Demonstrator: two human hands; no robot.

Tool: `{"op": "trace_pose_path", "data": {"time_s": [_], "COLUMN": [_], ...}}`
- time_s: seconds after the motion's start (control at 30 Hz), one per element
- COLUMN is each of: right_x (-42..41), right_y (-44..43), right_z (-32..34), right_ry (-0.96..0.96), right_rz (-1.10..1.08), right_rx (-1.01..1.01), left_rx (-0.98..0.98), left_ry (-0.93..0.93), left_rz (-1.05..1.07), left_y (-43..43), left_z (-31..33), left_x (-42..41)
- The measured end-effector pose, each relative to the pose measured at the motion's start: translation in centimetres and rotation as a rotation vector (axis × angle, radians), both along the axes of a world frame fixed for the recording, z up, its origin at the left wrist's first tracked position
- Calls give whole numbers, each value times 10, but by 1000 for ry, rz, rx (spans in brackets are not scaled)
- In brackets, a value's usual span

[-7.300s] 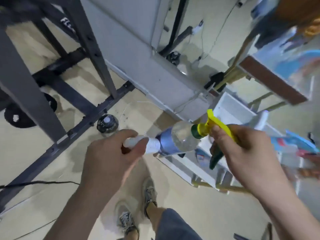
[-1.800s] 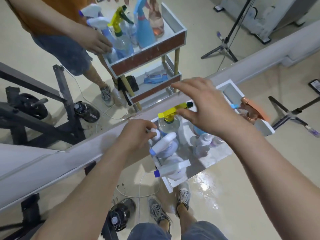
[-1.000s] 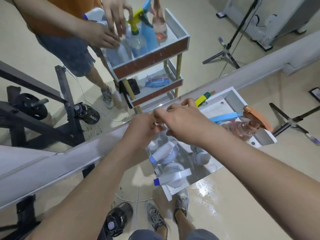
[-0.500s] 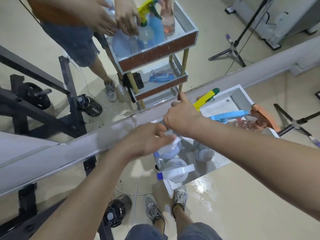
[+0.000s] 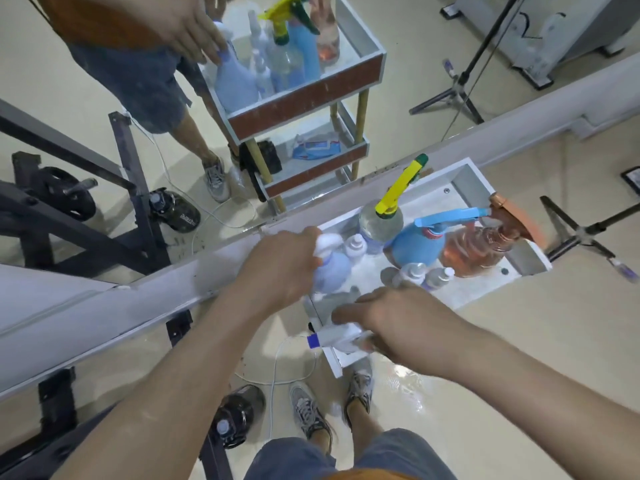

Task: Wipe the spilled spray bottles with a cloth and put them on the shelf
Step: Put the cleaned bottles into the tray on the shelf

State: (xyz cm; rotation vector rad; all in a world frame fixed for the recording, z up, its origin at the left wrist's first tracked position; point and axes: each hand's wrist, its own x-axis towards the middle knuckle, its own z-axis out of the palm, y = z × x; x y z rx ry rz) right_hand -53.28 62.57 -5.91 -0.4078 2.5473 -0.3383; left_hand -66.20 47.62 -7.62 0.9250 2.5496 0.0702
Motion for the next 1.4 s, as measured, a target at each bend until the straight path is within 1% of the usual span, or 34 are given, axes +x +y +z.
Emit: {"op": "trace_pose_path", "data": {"time_s": [0.03, 0.07, 0.13, 0.23, 0.27, 0.3, 0.37, 0.5, 0.6, 0.7, 0.8, 0.87, 0.9, 0.97, 1.0, 1.03, 1.1, 1.13, 1.17, 1.27, 1.3, 1.33, 1.4], "right_x": [1, 2, -2, -15, -22, -31, -45, -56, -54, -45, -38, -34, -30, -24, -21, -20, -30, -39, -49, -88, -98, -105, -113], "right_y": [-2, -3, -3, -1, 1, 4, 9, 9, 10, 7, 1, 1, 5, 19, 30, 42, 67, 77, 84, 90, 89, 88, 89], "right_z": [-11, -18, -22, -23, -26, -29, -39, -47, -45, -44, -36, -24, -15, 12, 25, 37, 49, 50, 48, 27, 19, 14, 8], "right_ry": [99, 158, 230, 268, 277, 276, 231, 210, 195, 181, 151, 140, 169, 331, 411, 447, 411, 361, 303, 130, 70, 18, -22], "right_rz": [-21, -41, -77, -199, -231, -242, -242, -219, -227, -204, -244, -291, -364, -584, -673, -735, -788, -789, -788, -702, -652, -613, -575], "right_rx": [-14, -29, -101, -289, -310, -308, -323, -378, -414, -411, -416, -375, -385, -422, -396, -335, -168, -80, -1, 169, 175, 156, 53], "left_rx": [2, 12, 50, 28, 2, -18, 11, 124, 154, 153, 207, 247, 277, 401, 481, 544, 609, 596, 523, 200, 94, -15, -165], "left_ry": [42, 79, 97, 48, 52, 62, 39, -113, -250, -313, -339, -321, -297, -217, -165, -105, 0, 19, 30, 208, 239, 201, 175], "left_rz": [0, 6, 33, 46, 21, -2, -3, 73, 87, 113, 144, 165, 193, 251, 274, 285, 239, 186, 118, -129, -142, -157, -251], "left_y": [1, 3, 6, 13, 16, 18, 20, 11, 1, -5, -10, -15, -17, -17, -14, -9, 5, 16, 27, 63, 74, 84, 100], "left_z": [1, 3, 6, 0, -4, -8, -10, -10, -15, -17, -17, -15, -9, 9, 19, 28, 42, 48, 49, 32, 26, 19, 3], "left_x": [-5, -10, -23, -33, -32, -30, -28, -35, -39, -36, -28, -25, -24, -24, -25, -25, -22, -20, -17, -14, -14, -13, -5]}}
